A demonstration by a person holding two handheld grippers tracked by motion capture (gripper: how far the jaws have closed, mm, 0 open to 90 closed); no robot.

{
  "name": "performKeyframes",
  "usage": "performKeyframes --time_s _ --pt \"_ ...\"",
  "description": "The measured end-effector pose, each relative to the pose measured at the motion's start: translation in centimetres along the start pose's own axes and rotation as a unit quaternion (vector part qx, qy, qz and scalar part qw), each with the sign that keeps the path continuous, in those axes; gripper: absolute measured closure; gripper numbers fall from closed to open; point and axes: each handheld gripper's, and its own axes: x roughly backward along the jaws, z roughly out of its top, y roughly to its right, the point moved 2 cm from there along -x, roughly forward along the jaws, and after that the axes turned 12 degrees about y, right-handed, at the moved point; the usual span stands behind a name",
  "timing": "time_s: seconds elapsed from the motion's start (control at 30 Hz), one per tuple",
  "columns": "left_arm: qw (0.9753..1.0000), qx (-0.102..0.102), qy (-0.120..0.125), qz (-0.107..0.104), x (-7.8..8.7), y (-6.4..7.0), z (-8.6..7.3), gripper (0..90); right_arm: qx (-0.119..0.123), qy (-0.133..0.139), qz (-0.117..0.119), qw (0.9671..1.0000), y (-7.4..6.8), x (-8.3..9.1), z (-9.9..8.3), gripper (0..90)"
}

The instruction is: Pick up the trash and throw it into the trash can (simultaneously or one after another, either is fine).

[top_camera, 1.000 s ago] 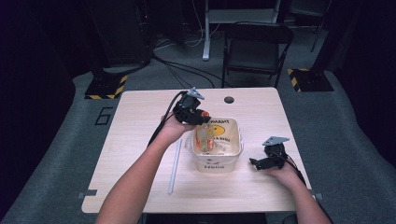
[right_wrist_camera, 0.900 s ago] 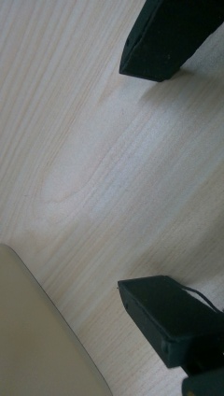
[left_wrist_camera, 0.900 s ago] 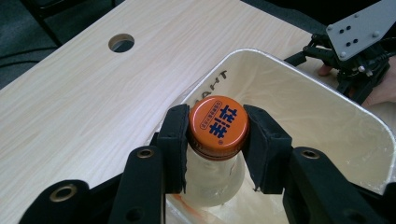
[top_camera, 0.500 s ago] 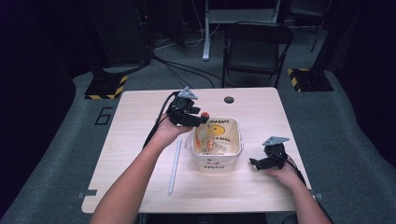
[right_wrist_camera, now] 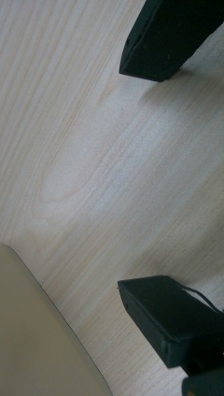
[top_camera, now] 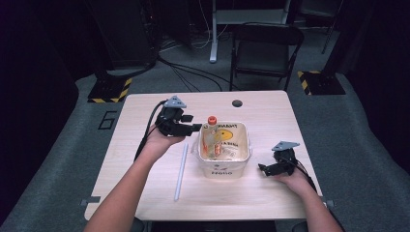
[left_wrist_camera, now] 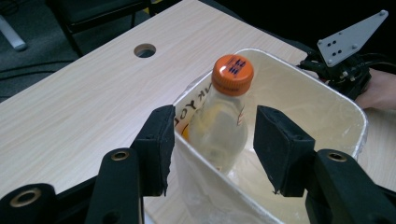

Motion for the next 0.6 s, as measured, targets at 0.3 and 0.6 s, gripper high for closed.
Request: performKeyframes --time_s 0.3,0.6 --pt "0.9998 0.003 -0.009 0.02 0.9 -0.7 -2.4 50.3 0.002 0.001 0.0 1.0 0.0 0.0 0.0 0.0" --pt "0.9994 0.013 -0.015 0.029 1.4 -1.0 -4.7 51.4 -0.001 0.0 -0.001 1.0 0.0 0.0 0.0 0.0"
